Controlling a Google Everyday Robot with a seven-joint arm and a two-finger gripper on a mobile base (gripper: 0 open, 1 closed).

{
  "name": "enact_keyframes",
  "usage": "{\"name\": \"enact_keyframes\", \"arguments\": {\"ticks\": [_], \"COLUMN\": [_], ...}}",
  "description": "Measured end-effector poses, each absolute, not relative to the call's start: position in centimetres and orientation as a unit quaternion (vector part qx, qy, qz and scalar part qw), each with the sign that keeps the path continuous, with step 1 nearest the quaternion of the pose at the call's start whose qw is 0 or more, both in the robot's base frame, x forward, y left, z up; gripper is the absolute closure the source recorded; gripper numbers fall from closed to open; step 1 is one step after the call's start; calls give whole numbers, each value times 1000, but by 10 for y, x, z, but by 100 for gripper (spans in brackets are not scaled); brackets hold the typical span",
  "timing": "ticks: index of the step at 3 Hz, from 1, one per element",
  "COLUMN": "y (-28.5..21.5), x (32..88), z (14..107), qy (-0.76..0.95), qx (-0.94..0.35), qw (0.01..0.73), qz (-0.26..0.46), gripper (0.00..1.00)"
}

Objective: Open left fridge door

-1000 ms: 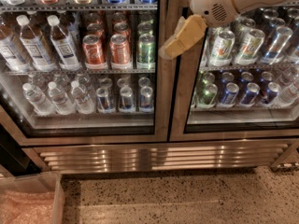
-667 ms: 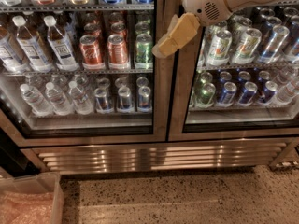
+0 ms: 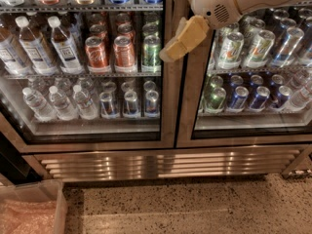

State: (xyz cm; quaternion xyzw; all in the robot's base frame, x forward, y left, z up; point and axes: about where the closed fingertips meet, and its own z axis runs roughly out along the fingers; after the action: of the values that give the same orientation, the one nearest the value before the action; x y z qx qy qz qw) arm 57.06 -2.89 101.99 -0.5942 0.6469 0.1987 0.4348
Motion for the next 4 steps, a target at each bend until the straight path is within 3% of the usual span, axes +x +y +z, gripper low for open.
{"name": "enact_keyframes", "arguments": {"ticks": [1, 4], "y": [-31, -36], "x": [571, 569], "z": [1020, 1020], "qy": [646, 637], "qx": [-595, -601], "qw": [435, 434], "qz": [199, 210], "gripper": [0, 66]}}
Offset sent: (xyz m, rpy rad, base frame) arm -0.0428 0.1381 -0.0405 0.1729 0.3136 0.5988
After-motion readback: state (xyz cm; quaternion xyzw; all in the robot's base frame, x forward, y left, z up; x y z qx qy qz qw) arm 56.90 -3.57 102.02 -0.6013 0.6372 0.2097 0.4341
